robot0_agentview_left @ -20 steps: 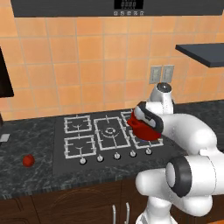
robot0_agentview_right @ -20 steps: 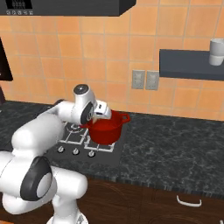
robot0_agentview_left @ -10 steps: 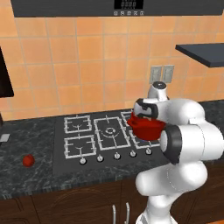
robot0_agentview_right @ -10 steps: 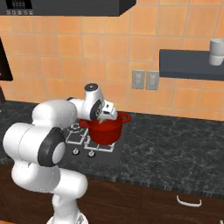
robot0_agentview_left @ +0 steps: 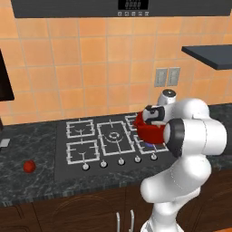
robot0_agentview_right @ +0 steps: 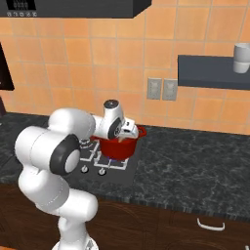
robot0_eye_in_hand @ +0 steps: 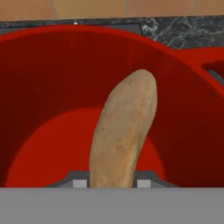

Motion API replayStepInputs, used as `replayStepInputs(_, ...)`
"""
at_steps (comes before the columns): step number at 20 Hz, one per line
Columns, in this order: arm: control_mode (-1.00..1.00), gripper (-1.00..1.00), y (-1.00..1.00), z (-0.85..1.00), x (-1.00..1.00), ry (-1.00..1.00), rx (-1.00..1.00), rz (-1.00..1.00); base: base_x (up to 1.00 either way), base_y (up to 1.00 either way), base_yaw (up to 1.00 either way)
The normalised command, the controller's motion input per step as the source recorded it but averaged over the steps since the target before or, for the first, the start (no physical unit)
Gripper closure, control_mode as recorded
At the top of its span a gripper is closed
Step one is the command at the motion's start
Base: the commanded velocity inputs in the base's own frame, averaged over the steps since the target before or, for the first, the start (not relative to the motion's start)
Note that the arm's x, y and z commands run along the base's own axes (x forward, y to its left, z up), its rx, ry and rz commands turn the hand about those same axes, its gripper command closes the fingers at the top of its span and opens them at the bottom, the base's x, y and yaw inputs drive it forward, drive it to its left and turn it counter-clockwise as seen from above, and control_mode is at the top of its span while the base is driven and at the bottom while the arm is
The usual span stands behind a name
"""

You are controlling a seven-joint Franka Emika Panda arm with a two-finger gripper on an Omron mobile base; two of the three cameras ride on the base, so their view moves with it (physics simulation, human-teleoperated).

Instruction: Put the bell pepper and sweet potato in the pot. Retrieve the spatula and lightly stir the vegetables in the pot.

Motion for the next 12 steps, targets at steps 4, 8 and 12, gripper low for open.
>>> replayStepInputs(4,-1.00,-1.00,0.04,-0.07,0.06,0.00,0.00,0.00,0.00,0.00,0.00)
replayStepInputs(8,-1.00,-1.00,0.18,0.15,-0.53,-0.08,0.00,0.00,0.00,0.00,0.00)
replayStepInputs(12,-1.00,-1.00,0.29,0.58,-0.54,-0.06,0.00,-0.01,0.00,0.00,0.00)
